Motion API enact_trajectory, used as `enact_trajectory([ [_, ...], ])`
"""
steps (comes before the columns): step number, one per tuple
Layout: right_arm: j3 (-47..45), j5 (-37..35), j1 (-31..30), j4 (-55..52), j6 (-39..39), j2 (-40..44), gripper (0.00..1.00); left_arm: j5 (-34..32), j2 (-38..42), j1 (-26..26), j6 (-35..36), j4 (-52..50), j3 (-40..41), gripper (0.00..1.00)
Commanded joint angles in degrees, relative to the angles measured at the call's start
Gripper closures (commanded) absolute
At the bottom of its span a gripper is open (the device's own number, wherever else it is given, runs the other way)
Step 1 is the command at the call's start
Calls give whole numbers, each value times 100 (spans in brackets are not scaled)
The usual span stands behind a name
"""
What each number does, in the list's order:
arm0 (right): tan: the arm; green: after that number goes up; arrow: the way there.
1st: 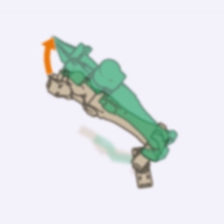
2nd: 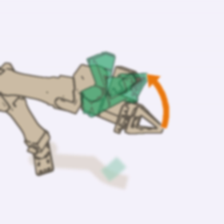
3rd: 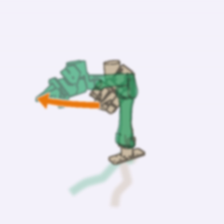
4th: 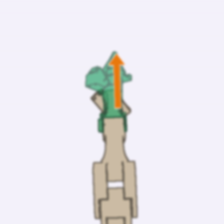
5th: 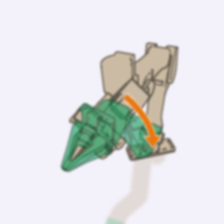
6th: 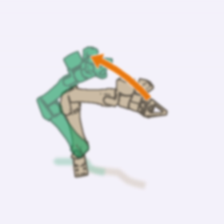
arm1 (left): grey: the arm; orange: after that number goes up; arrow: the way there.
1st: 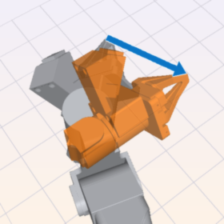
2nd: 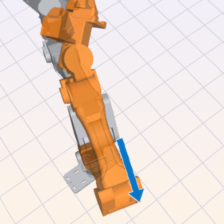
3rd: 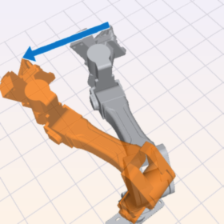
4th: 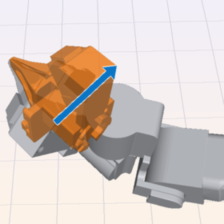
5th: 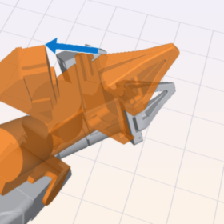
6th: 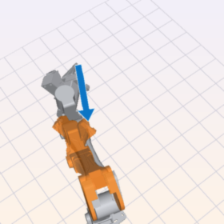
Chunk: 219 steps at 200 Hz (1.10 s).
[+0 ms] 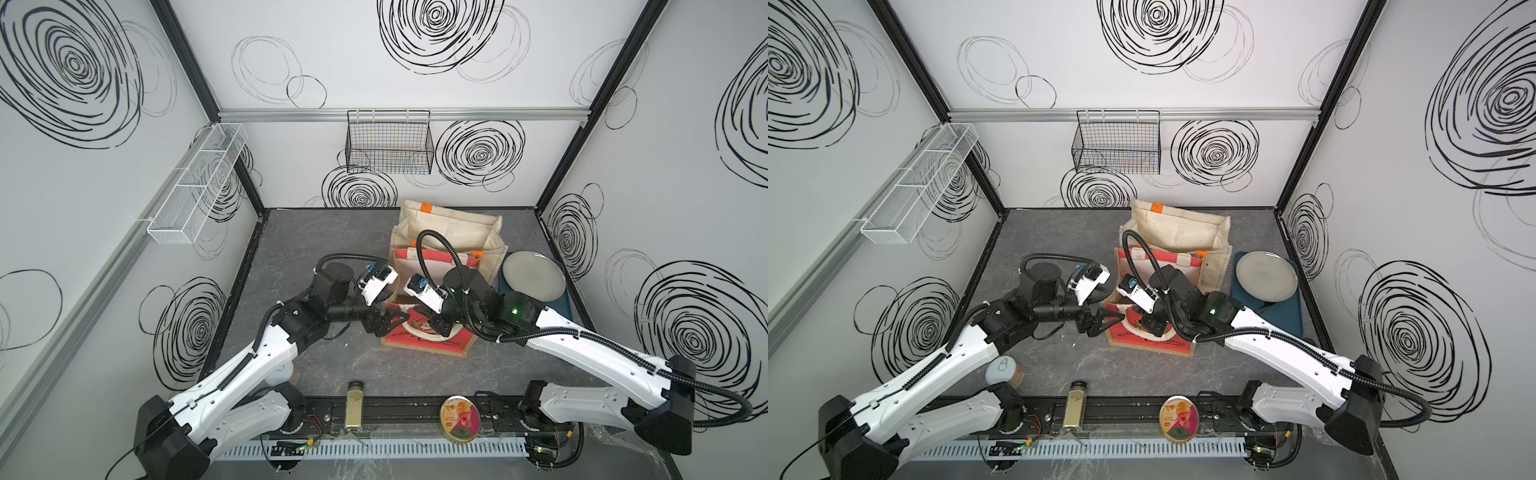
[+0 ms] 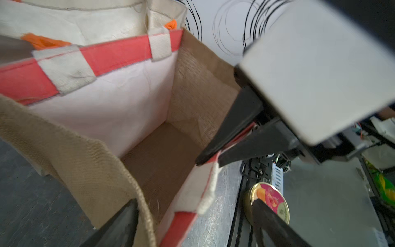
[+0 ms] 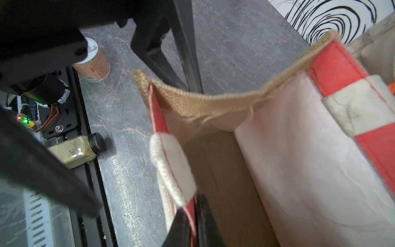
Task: Put away the canvas bag
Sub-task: Press the canvas bag at the center of the board.
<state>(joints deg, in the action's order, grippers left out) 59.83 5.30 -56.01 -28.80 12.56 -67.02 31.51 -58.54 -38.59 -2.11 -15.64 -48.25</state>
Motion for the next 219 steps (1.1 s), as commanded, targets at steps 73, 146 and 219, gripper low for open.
enact_trajectory([
  [73, -369, 551, 389, 209, 174, 479, 69, -1103, -608, -699, 1161, -301, -492, 49],
  [146, -667, 622, 653, 637, 317, 496, 54, -453, -1059, -602, 1334, -598, -872, 100],
  [219, -1033, 841, 879, 1180, 581, 382, 87, 200, -1008, 241, 1257, -859, -1411, 52],
])
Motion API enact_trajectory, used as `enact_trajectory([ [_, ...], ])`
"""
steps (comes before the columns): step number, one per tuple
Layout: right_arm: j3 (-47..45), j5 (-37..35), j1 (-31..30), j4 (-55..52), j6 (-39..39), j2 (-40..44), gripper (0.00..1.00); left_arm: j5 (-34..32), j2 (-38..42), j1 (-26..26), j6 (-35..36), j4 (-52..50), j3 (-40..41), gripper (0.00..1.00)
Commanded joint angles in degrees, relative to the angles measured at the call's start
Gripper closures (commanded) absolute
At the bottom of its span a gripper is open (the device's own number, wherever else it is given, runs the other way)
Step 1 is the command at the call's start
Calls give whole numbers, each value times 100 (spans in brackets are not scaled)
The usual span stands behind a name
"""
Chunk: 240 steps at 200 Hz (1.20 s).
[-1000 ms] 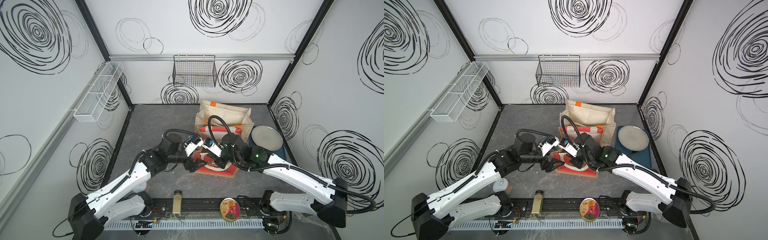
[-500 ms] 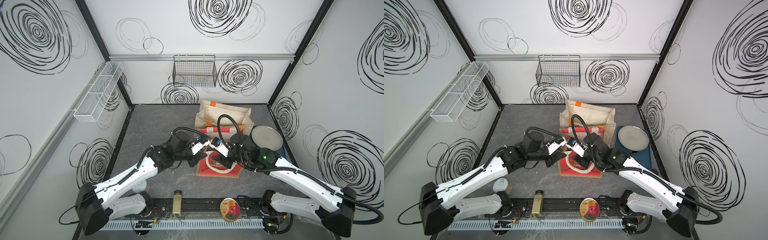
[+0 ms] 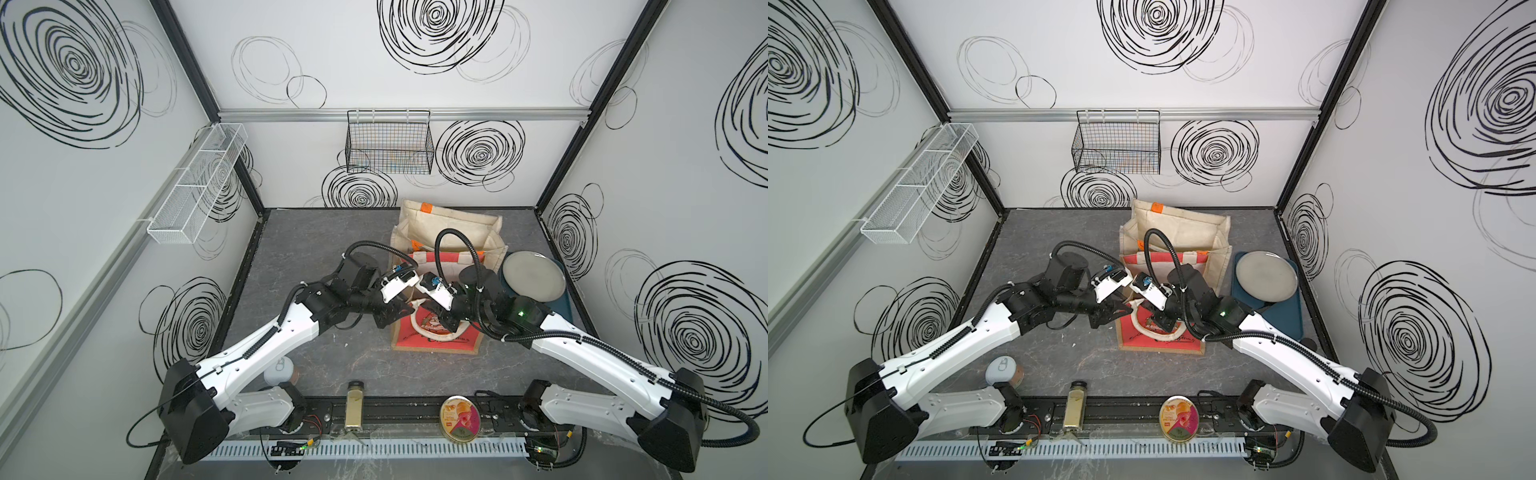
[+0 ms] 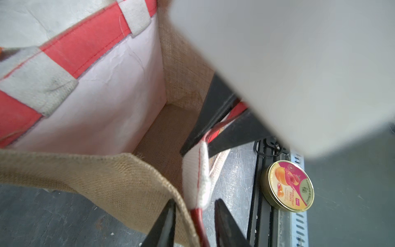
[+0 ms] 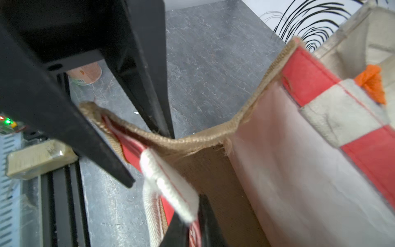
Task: Put away the canvas bag
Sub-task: Press the canvas bag at the center of the board.
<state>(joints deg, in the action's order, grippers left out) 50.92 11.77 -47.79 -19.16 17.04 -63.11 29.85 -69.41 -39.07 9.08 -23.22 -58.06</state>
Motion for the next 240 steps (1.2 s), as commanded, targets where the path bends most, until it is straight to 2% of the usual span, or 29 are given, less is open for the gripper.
enact_trajectory([
  [1, -147, 194, 54, 213, 133, -8, 87, 361, 82, 300, 138, -102, -445, 51],
  [23, -178, 218, 51, 193, 124, 35, 87, 121, 119, 627, 174, -31, -876, 40],
  [43, -163, 281, 60, 170, 107, 45, 87, -143, 175, 1054, 88, 488, -992, 39],
  [57, -146, 306, 59, 103, 98, 45, 87, 55, 33, 1385, 257, 522, -1128, 41],
  [71, -149, 333, 59, 41, 95, 64, 87, -9, -258, 1515, 797, 172, -1385, 45],
  [101, -192, 573, 109, 107, 45, 157, 82, -277, -942, 1533, 2436, -695, -1829, 39],
  [132, -152, 765, 200, 58, -42, 116, 78, 681, -1467, 1817, 3762, -996, -2054, 37],
  [161, -156, 765, 205, 21, -41, 145, 78, 1017, -2093, 1690, 4302, -1728, -2660, 36],
  [204, -236, 744, 209, 236, -43, 145, 77, 503, -2657, 1009, 4441, -1990, -2890, 36],
  [240, -300, 705, 213, 462, -165, 135, 77, 840, -2695, 893, 4274, -2035, -2961, 46],
])
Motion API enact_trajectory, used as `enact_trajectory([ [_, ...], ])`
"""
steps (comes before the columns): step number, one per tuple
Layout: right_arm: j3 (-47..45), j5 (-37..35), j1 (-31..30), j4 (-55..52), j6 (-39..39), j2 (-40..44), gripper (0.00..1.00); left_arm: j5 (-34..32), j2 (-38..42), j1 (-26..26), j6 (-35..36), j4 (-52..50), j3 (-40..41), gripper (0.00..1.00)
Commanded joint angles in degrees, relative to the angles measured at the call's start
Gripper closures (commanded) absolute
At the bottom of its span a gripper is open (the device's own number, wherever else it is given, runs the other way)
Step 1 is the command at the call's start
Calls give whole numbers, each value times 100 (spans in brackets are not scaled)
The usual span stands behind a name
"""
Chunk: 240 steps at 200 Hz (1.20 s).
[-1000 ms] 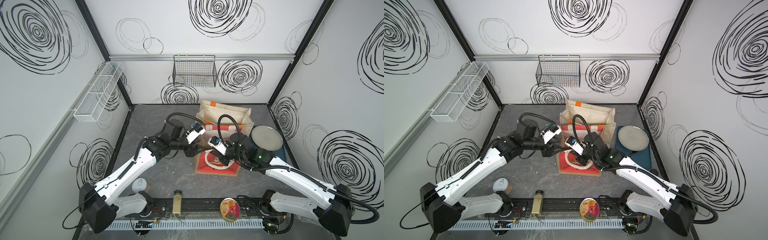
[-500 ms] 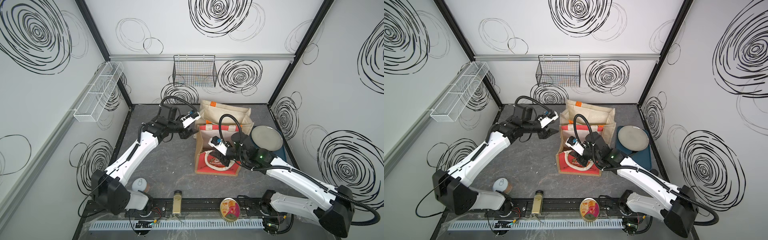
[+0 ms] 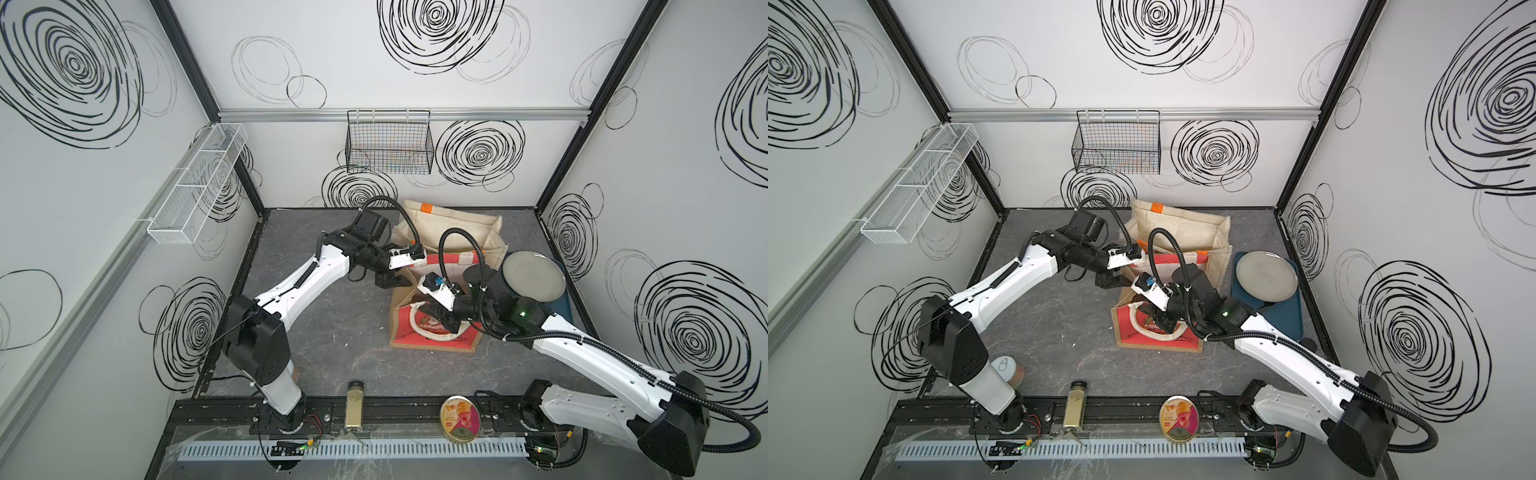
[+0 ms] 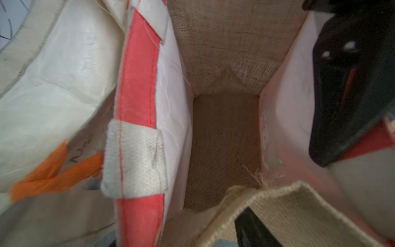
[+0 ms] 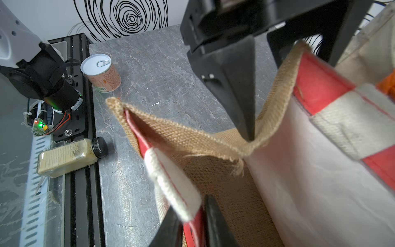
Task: Put away the canvas bag
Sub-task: Press the canvas bag at the center of the board.
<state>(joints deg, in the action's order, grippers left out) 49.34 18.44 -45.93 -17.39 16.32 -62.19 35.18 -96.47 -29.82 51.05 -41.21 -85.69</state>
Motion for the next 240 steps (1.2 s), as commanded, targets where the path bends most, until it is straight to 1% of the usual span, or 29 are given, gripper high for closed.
enact_trajectory([
  [1, -152, 33, 25, 304, -98, 47, 77, 306, 13, -37, 71, -237, -200, 46],
  [16, -272, -47, 32, 578, -199, 116, 77, 323, 23, -182, 49, -395, -216, 52],
  [31, -391, -134, 32, 816, -264, 205, 77, 306, 57, -275, -196, -436, -131, 63],
  [47, -492, -320, 40, 1012, -304, 290, 77, 433, 54, -246, -475, -563, -88, 74],
  [57, -534, -431, 49, 1103, -328, 326, 78, 451, 56, -226, -611, -642, -76, 78],
  [64, -544, -462, 57, 1128, -331, 338, 78, 374, 89, -226, -717, -631, -43, 84],
  [72, -540, -497, 58, 1132, -323, 348, 78, 281, 131, -234, -916, -546, -35, 94],
  [79, -531, -531, 62, 1146, -322, 348, 78, 270, 137, -231, -1095, -560, -63, 96],
  [88, -523, -595, 58, 1141, -322, 339, 78, 317, 100, -234, -1257, -695, -140, 94],
  [111, -522, -710, 58, 1208, -398, 322, 77, 425, -30, -219, -1511, -1187, -323, 77],
  [121, -531, -710, 58, 1260, -454, 297, 75, 433, -7, -184, -1672, -1226, -317, 70],
  [130, -522, -734, 58, 1292, -509, 255, 73, 458, 42, -152, -1800, -1206, -312, 64],
  [135, -514, -756, 58, 1315, -547, 226, 68, 484, 76, -134, -1840, -1193, -317, 62],
  [142, -501, -786, 58, 1321, -574, 188, 66, 509, 116, -121, -1899, -1163, -321, 60],
  [145, -496, -804, 58, 1329, -584, 162, 63, 526, 133, -114, -1909, -1161, -325, 59],
  [152, -487, -834, 58, 1349, -599, 121, 61, 564, 167, -103, -1912, -1148, -342, 58],
  [155, -483, -853, 58, 1356, -595, 98, 59, 587, 179, -95, -1933, -1140, -335, 57],
  [171, -415, -1000, 58, 1356, -637, -16, 57, 727, 232, -59, -1941, -1158, -309, 56],
  [180, -354, -1069, 54, 1336, -660, -85, 54, 809, 263, -22, -1954, -1178, -280, 56],
  [189, -298, -1156, 58, 1296, -680, -132, 53, 994, 302, 47, -1958, -1193, -243, 56],
  [196, -244, -1230, 58, 1257, -714, -163, 49, 1153, 348, 108, -2016, -1173, -209, 55],
  [200, -225, -1271, 58, 1224, -725, -178, 45, 1197, 383, 144, -2135, -1120, -176, 53],
  [210, -177, -1325, 58, 1188, -778, -203, 39, 1254, 477, 193, -2312, -1011, -123, 50],
  [222, -132, -1308, 62, 1150, -862, -218, 32, 1107, 603, 171, -2470, -878, -1, 48],
  [234, -109, -1210, 49, 1148, -892, -231, 30, 624, 668, 69, -2632, -783, 114, 48],
  [240, -116, -1162, 45, 1170, -893, -232, 30, 365, 665, -1, -2664, -801, 152, 51],
])
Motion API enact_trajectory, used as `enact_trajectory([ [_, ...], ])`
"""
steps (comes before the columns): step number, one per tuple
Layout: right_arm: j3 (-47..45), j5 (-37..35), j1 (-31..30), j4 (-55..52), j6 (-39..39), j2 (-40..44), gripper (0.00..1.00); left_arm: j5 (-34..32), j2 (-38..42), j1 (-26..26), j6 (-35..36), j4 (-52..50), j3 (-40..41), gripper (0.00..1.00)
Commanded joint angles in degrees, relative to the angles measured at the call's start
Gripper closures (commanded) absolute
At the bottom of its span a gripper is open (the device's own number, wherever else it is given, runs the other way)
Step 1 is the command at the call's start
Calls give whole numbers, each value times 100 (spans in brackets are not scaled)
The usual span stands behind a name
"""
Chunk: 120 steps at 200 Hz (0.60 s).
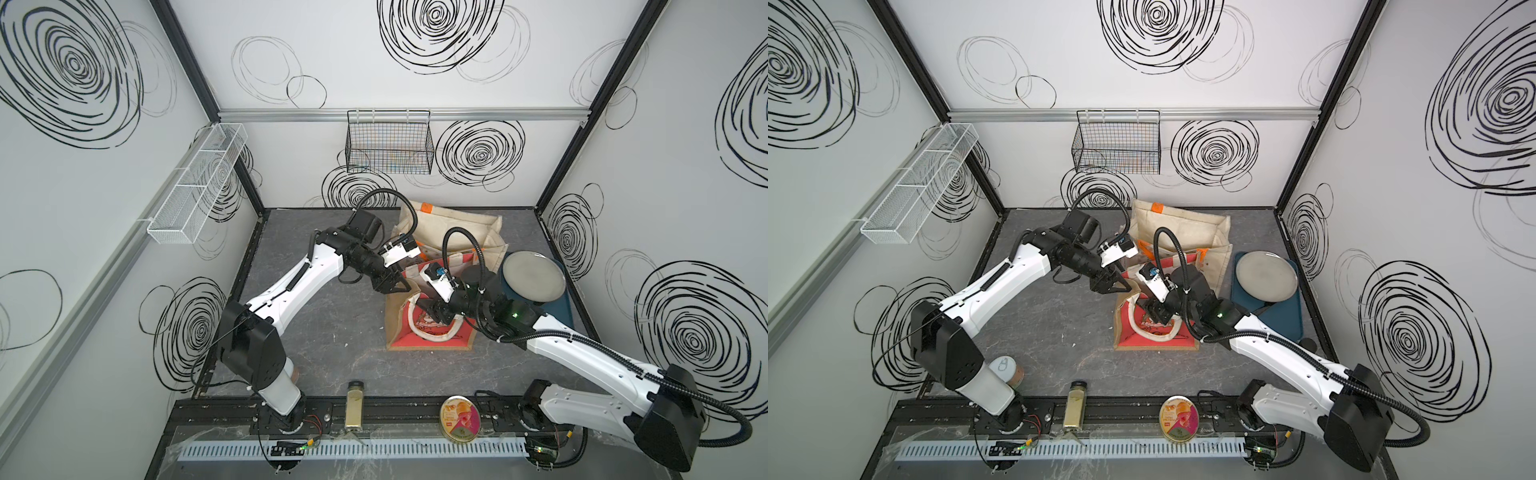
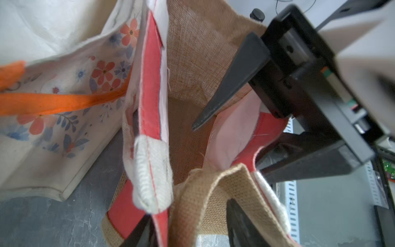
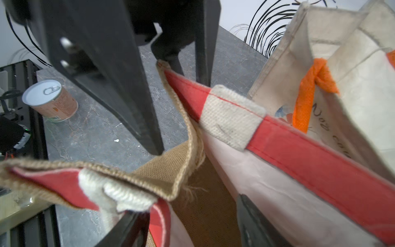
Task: Put away the canvas bag
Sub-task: Press the canvas bag at the center of the board.
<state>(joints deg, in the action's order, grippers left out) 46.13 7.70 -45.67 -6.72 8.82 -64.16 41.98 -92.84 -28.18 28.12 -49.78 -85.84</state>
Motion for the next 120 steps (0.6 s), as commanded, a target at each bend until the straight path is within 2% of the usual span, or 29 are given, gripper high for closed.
enact_trajectory([
  [1, 205, -87, 16, 115, -144, -35, 30, -380, 297, -176, -374, 43, 175, 51],
  [16, 173, 25, -10, 170, -26, -35, 29, -868, 258, -254, -465, 43, 264, 63],
  [28, 153, 59, -60, 156, 106, -31, 29, -743, 261, -152, -629, 184, 332, 69],
  [44, 151, -139, -147, 128, 222, -11, 30, -626, 385, -93, -854, 513, 446, 72],
  [75, 133, -480, -217, 545, 371, -152, 31, -451, 451, -159, -1128, 749, 411, 74],
  [101, 477, -1336, -224, 436, 179, -512, 31, -293, 466, -203, -1387, 737, 272, 77],
  [112, 552, -1508, -214, 395, 108, -569, 31, -88, 468, -205, -1384, 634, 270, 75],
  [120, 564, -1566, -214, 391, 79, -584, 31, 1, 498, -205, -1493, 634, 309, 69],
])
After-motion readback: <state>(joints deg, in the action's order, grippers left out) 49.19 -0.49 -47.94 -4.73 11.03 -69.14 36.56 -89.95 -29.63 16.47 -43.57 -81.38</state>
